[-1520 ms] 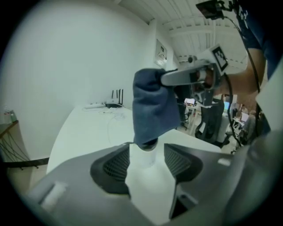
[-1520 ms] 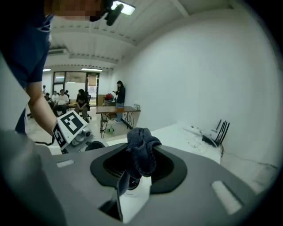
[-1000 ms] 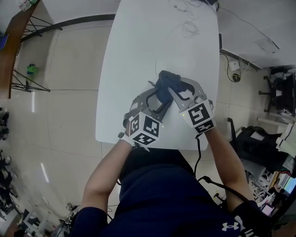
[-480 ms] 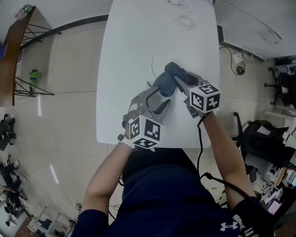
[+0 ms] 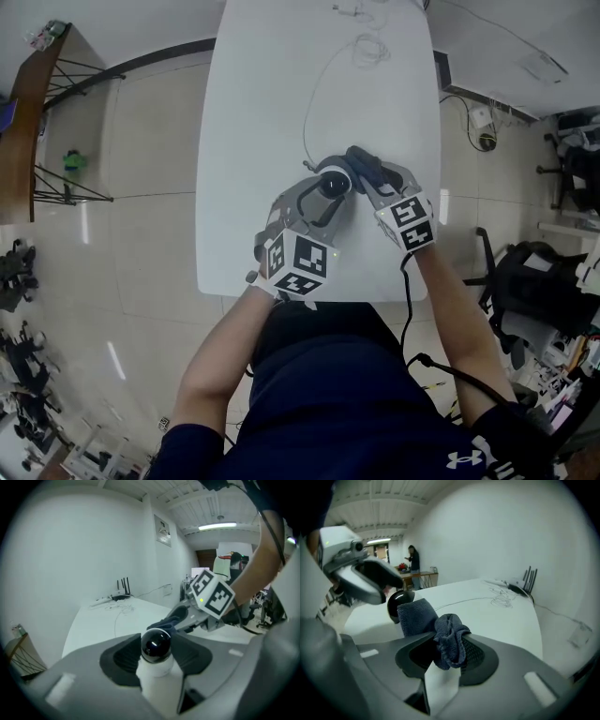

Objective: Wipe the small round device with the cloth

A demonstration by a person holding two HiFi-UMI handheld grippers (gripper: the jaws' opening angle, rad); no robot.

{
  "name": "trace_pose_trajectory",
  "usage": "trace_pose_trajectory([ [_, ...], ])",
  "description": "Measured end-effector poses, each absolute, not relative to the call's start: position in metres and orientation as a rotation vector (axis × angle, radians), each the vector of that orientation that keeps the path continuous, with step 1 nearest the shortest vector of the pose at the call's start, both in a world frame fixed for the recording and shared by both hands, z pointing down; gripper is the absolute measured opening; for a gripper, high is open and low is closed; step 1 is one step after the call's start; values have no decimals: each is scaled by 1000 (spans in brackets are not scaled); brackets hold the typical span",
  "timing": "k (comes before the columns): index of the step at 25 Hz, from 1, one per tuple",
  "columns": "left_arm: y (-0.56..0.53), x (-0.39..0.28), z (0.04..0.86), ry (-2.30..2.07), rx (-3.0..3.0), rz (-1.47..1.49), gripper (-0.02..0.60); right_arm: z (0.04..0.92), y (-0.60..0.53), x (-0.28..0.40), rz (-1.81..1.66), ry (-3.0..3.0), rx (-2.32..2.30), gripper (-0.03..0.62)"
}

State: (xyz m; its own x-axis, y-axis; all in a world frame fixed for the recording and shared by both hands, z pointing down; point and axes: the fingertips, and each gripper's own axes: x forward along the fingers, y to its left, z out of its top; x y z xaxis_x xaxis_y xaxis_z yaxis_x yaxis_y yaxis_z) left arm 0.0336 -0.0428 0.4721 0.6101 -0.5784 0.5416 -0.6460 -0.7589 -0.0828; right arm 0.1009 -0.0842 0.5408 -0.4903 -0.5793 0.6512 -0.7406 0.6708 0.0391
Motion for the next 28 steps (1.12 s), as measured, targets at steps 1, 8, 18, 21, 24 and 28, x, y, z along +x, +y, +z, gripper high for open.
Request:
trace_pose_trajectory([
  [1, -43, 34, 471, -1032, 2713, 845, 196, 537, -80, 98, 207, -2219, 965, 129],
  [8, -43, 41, 475, -875, 2763, 980, 236, 545, -69, 105, -449, -1880, 837, 129],
  [18, -49, 42, 485, -832, 2745, 1074, 224, 445, -70, 91, 290, -2530, 1087, 130],
  [21, -50, 42, 485, -825, 2762, 1081, 224, 455, -74, 71, 703, -2669, 1029, 129],
  [24, -50, 42, 484, -810, 2765, 1088, 224, 462, -80, 68, 1071, -2727, 1012, 127],
  [28, -51, 42, 484, -805, 2769, 1102, 225, 491, -86, 83, 1229, -2661, 1097, 127],
])
